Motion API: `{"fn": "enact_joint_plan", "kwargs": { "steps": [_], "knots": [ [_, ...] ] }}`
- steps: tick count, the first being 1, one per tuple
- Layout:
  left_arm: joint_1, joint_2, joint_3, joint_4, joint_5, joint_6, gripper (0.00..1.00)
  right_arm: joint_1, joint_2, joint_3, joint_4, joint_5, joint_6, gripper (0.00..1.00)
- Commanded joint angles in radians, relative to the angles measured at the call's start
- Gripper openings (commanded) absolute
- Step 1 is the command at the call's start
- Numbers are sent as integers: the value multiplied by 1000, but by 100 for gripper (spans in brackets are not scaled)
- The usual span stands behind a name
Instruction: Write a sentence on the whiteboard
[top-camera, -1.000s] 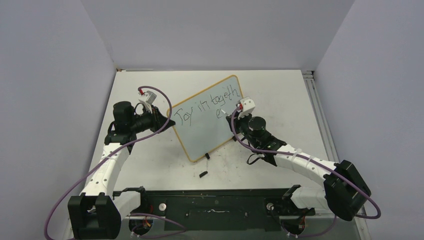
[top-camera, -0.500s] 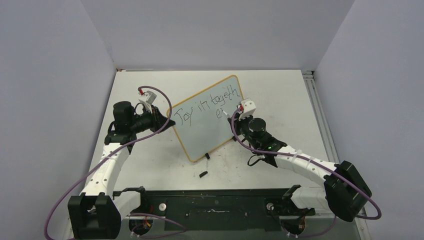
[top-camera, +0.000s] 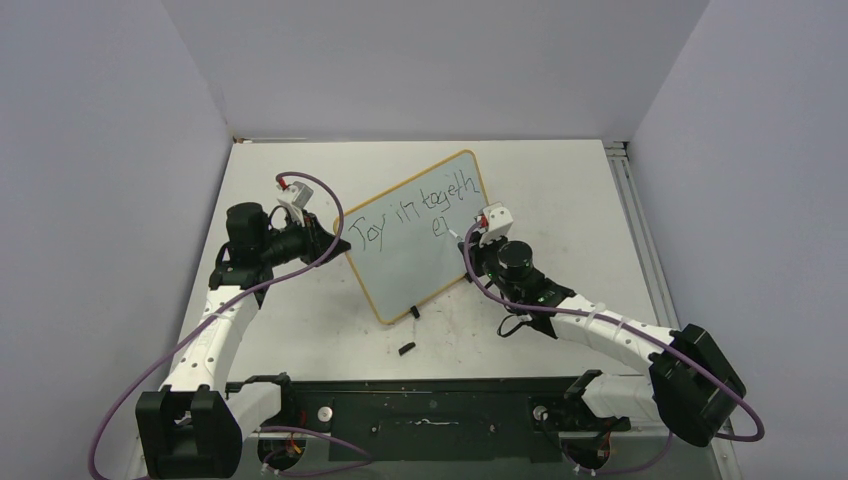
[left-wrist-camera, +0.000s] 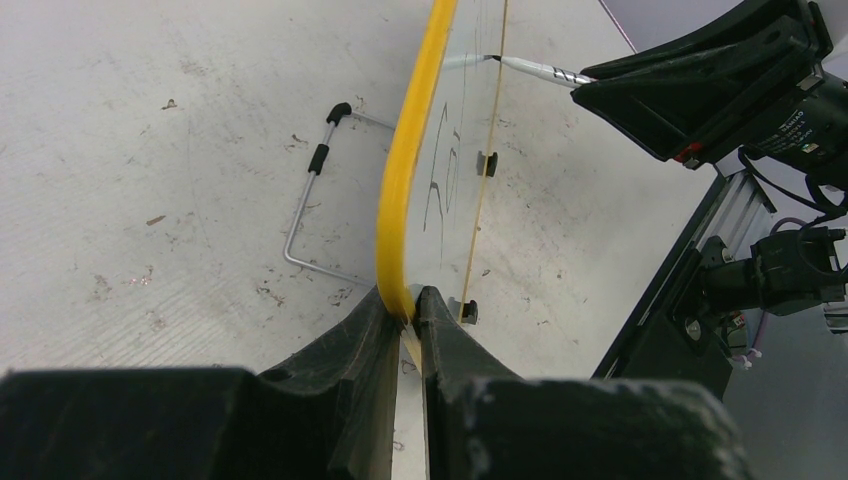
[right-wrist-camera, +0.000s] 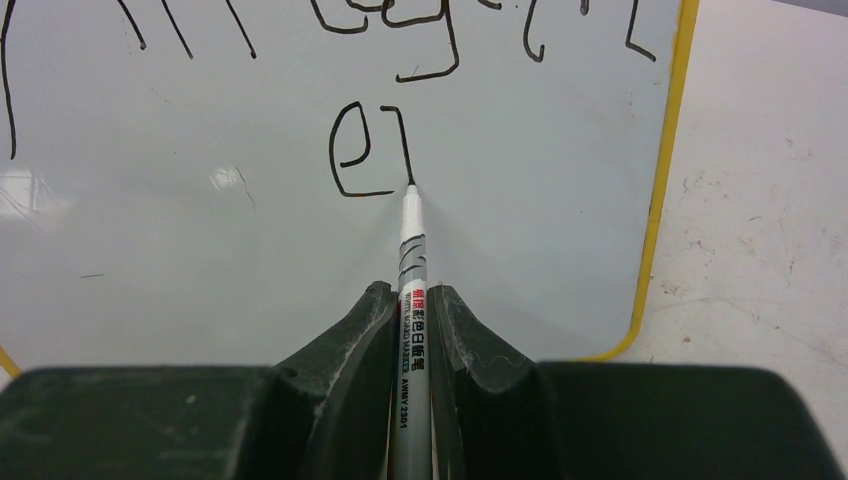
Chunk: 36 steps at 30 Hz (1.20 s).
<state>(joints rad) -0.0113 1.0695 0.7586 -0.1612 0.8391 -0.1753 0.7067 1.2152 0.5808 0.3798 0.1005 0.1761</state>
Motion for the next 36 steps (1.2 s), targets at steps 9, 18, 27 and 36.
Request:
{"fn": "enact_joint_plan", "kwargs": {
  "steps": [9,18,27,36],
  "knots": [
    [0,10,18,-24,-8,23,0,-5,0,80,48,18,-25,5],
    [1,12,19,-24,-8,23,0,-9,33,105,81,29,-38,5],
    [0,13,20,-24,-6,23,0,-42,55,108,99,41,-42,5],
    [1,13,21,-26,-15,23,0,-55,20,95,98,6,-39,5]
  ]
}}
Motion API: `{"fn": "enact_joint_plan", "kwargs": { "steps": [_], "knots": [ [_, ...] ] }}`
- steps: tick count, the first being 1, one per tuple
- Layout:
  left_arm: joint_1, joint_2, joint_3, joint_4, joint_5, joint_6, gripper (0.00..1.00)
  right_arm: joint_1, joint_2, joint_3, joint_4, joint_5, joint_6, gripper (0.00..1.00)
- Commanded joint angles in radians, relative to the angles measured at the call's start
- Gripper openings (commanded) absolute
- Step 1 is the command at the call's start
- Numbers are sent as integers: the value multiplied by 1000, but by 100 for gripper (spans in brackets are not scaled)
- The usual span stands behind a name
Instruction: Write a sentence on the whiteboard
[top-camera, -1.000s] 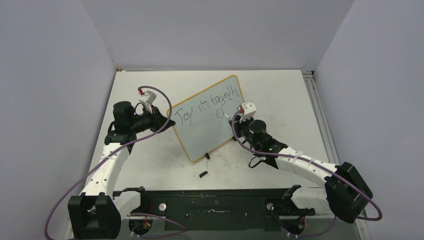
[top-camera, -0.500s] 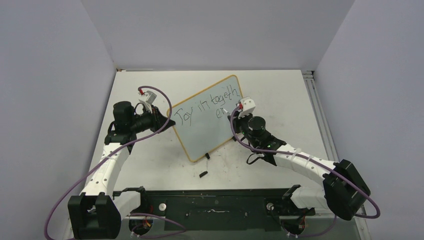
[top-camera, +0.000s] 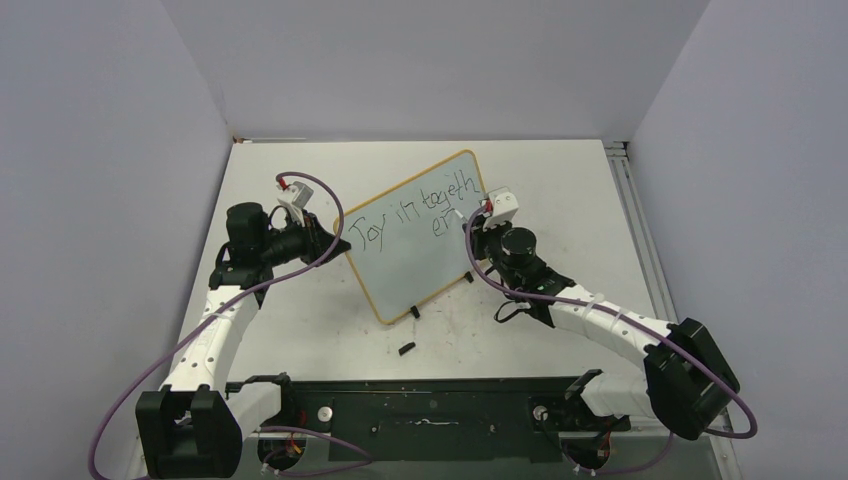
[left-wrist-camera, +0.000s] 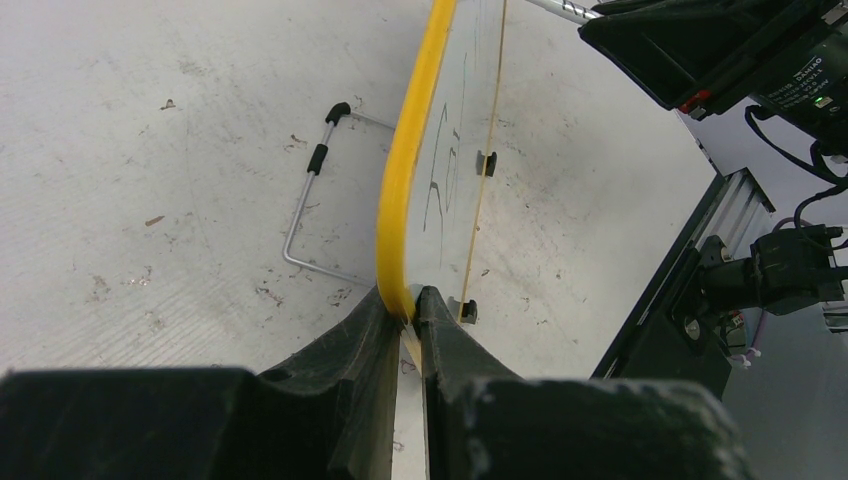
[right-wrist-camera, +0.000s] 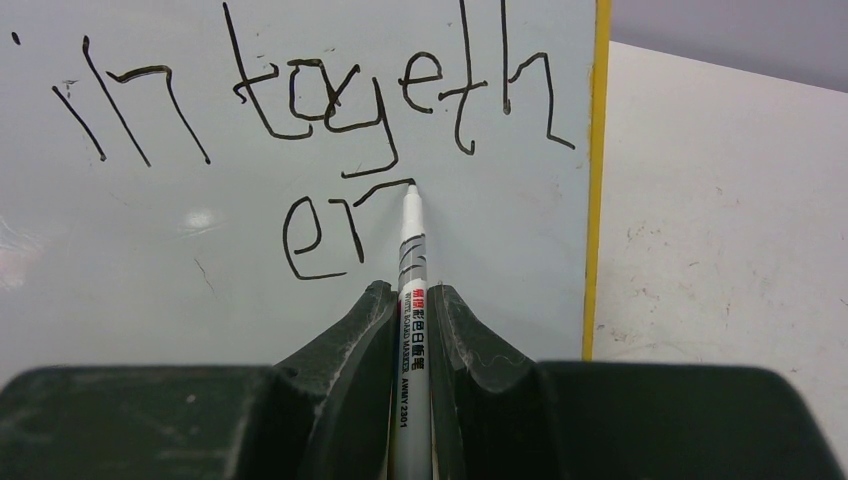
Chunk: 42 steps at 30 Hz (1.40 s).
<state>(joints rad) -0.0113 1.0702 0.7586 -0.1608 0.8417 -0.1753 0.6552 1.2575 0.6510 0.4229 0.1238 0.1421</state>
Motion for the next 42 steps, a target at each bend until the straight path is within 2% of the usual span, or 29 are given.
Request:
{"fn": "enact_joint_plan", "kwargs": {
  "steps": [1,7,17,23,30,42],
  "knots": [
    [0,12,21,-28,-23,23,0,-5,-38,21,54,-18,-3,5],
    [0,5,19,-29,-28,24,0,-5,-111,-4,22,-7,5,5],
    [1,3,19,-29,-26,23,0,-15,-120,-38,9,-41,22,5],
    [1,-3,17,-29,-27,23,0,-25,-152,-65,-6,-111,16,5],
    [0,-4,17,-29,-26,22,0,-104,-180,-99,11,-230,29,5],
    [-1,-9,11,-26,-26,17,0,-115,-139,-68,5,-241,22,5]
  ]
}}
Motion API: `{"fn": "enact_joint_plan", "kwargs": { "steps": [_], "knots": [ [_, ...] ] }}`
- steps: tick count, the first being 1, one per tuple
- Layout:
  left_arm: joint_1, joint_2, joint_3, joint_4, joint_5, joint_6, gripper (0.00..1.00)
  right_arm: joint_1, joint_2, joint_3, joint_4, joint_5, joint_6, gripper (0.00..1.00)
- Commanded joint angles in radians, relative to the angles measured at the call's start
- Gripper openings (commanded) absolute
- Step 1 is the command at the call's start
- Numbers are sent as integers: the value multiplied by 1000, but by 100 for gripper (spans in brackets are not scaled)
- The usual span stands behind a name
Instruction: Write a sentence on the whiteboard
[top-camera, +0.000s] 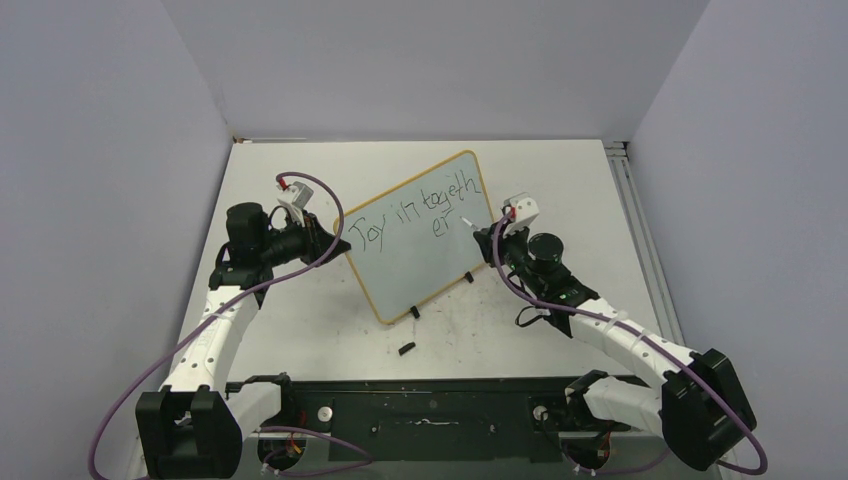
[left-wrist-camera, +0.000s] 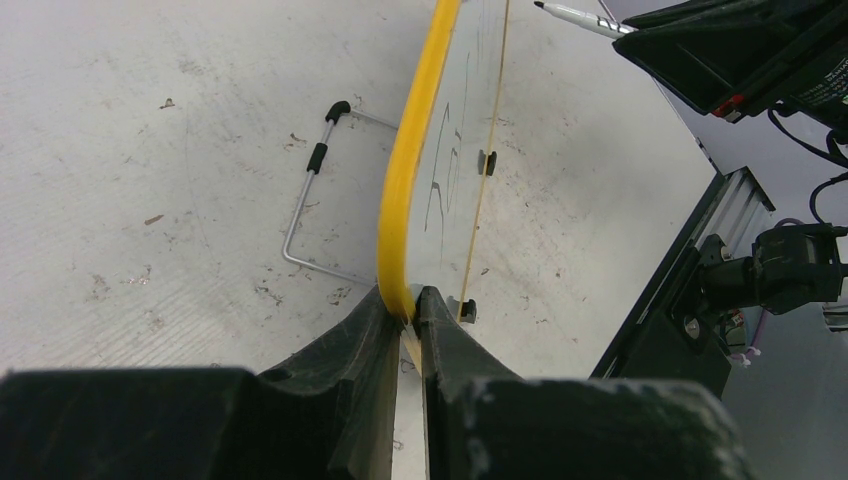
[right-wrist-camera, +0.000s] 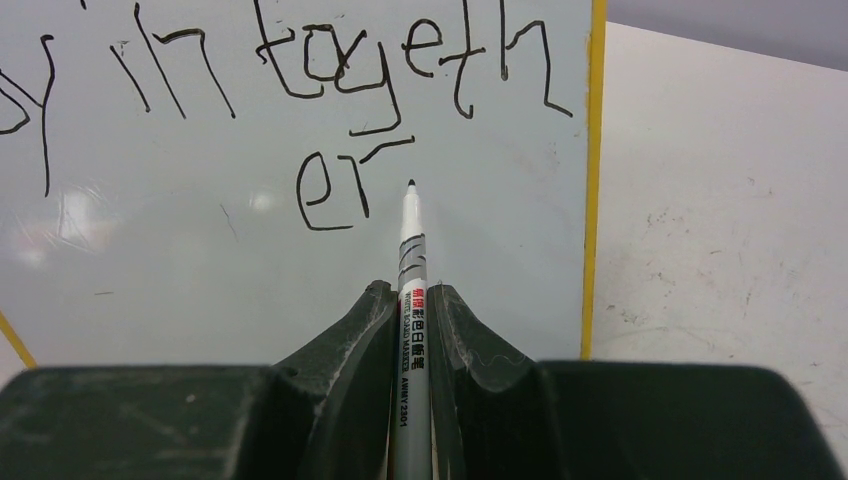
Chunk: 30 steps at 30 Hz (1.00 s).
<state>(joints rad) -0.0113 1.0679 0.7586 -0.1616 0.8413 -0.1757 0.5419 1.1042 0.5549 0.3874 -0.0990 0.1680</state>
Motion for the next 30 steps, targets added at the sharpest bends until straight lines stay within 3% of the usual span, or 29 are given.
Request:
{"fn": "enact_joint_plan", "kwargs": {
  "steps": [1,30],
  "knots": [
    [-1,-4,11,-26,-25,17,0,0,22,34,39,-21,-7,5],
    [-1,6,11,-15,-11,8,0,20,133,88,103,-32,-15,5]
  ]
}}
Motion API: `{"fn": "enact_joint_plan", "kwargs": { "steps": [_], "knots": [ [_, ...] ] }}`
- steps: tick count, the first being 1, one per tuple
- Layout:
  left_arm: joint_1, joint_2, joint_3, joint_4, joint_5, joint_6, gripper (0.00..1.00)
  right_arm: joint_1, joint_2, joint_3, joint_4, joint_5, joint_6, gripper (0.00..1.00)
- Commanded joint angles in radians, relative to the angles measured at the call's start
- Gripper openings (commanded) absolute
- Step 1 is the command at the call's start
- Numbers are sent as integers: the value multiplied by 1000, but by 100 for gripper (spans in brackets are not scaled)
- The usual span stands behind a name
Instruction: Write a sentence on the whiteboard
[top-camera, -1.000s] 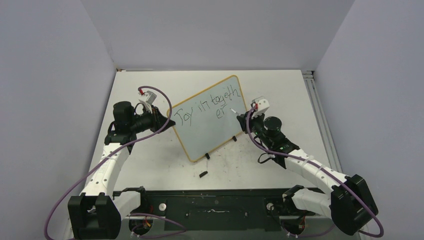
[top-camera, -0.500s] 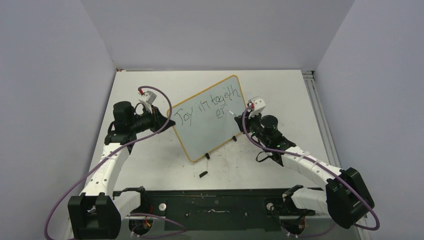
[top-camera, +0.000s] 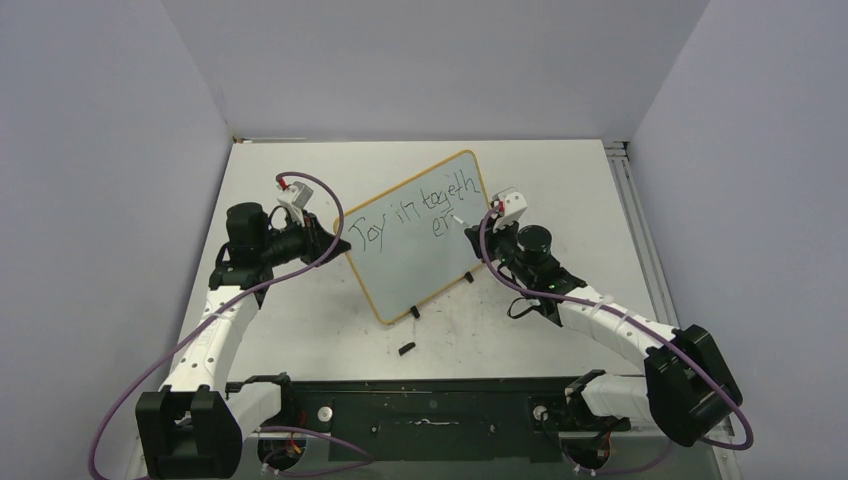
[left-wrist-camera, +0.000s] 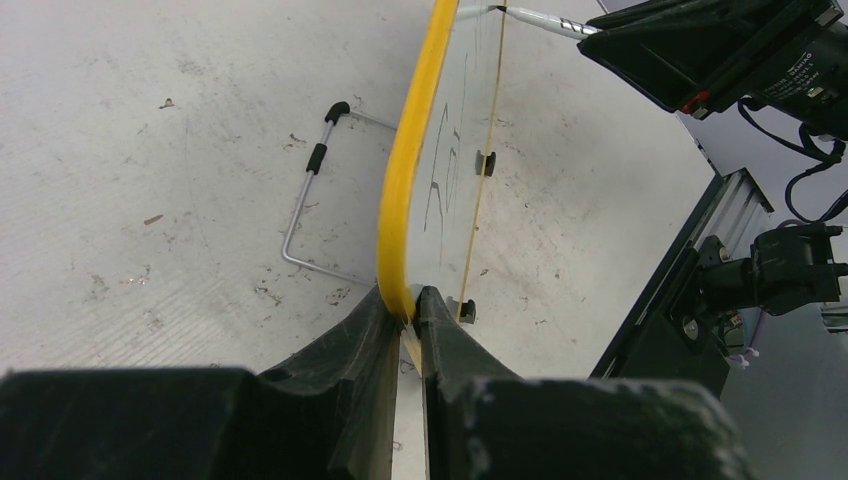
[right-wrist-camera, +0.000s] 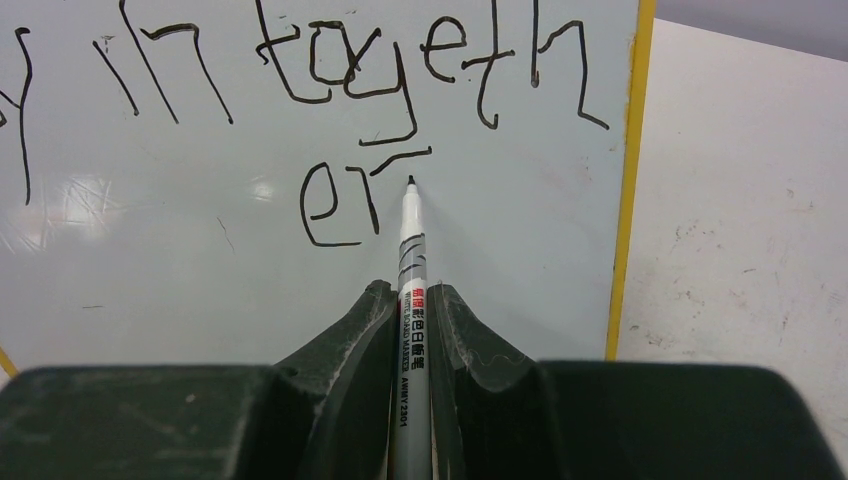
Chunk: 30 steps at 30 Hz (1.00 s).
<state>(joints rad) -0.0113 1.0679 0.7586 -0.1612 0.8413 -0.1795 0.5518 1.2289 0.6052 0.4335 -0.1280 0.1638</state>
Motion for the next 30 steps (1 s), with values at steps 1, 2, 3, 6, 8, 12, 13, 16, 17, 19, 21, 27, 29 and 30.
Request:
{"fn": "enact_joint_plan", "kwargs": {
  "steps": [1,2,3,6,8,12,13,16,17,19,21,27,29,30],
  "knots": [
    [-1,4,11,-15,-10,12,0,11,8,35,54,-1,-9,5],
    [-1,4,11,-14,-10,12,0,11,5,33,51,-1,-8,5],
    [-2,3,11,-14,-10,11,0,10,4,27,45,0,-7,5],
    [-1,4,11,-11,-8,9,0,11,-9,7,31,4,-2,5],
    [-2,3,11,-9,-7,8,0,12,-21,-9,23,9,2,5],
    [-2,0,10,-8,-5,6,0,20,-36,-33,11,17,11,5],
    [-2,0,10,-6,-6,6,0,20,-39,-37,10,18,11,5],
    [-4,1,10,-6,-4,5,0,26,-42,-40,5,30,10,5],
    [-3,-1,9,-6,-4,5,0,25,-43,-39,3,34,9,5],
    [-3,-1,9,-6,-4,5,0,27,-43,-39,6,34,10,5],
    [-3,-3,7,-6,-6,5,0,28,-42,-37,12,36,11,5],
    [-3,1,7,-6,-3,5,0,30,-40,-11,36,46,11,5],
    [-3,1,8,-6,-2,5,0,30,-36,-4,50,53,11,5],
    [-4,0,8,-6,-2,5,0,30,-36,-2,57,57,11,5]
  ]
}}
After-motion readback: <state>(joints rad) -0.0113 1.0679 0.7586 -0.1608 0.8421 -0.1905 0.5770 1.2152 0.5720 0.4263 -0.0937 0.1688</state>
